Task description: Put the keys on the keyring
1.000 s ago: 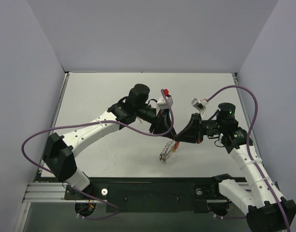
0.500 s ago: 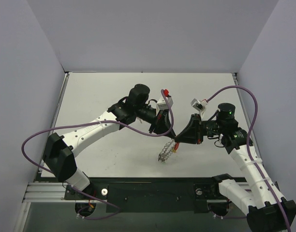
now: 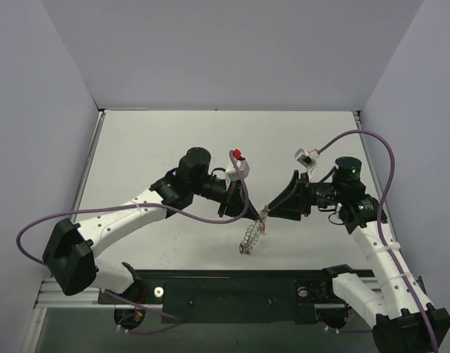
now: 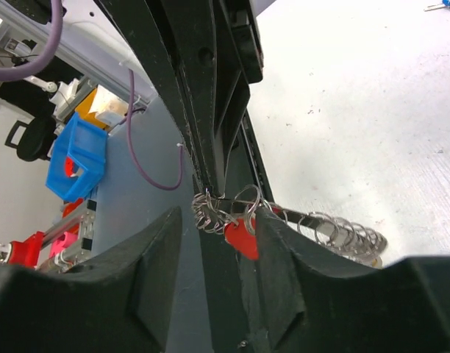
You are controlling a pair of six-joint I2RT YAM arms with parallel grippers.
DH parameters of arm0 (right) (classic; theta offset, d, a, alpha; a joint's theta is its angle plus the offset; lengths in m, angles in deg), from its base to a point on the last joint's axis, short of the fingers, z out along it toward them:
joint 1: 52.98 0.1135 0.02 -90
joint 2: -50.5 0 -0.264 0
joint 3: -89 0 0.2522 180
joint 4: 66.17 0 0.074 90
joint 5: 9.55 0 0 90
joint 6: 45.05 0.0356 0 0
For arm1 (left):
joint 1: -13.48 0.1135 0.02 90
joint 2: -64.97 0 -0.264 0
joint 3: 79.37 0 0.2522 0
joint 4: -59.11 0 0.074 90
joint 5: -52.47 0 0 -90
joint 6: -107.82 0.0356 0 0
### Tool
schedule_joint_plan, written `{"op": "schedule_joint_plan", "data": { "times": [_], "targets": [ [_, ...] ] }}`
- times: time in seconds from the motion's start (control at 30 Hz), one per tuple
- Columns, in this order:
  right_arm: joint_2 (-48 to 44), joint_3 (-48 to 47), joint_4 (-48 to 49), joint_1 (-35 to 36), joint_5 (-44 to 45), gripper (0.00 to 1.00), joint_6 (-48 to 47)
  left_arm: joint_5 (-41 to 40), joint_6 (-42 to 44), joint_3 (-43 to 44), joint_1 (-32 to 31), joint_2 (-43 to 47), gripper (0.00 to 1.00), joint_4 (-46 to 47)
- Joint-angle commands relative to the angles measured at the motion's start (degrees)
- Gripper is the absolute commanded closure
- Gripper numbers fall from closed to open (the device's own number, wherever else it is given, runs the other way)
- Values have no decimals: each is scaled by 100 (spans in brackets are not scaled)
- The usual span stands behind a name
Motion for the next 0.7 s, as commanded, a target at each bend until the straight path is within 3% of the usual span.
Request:
{"op": "schedule_joint_plan", "data": {
  "times": [0.0,0.47,0.67],
  "targets": [
    [-84,-352,-308,-114,-41,57,-228,-717,-782,-766,-66,717,100,1977],
    [-234,-563,-757,-166,-23,52,-158,-2413,-687,-2069,-733,1448,100,3844],
    [-321,-775,-774,-430,-322,52,-201,-2459,-1179,-2403,-804,1351,100,4582]
  ]
}}
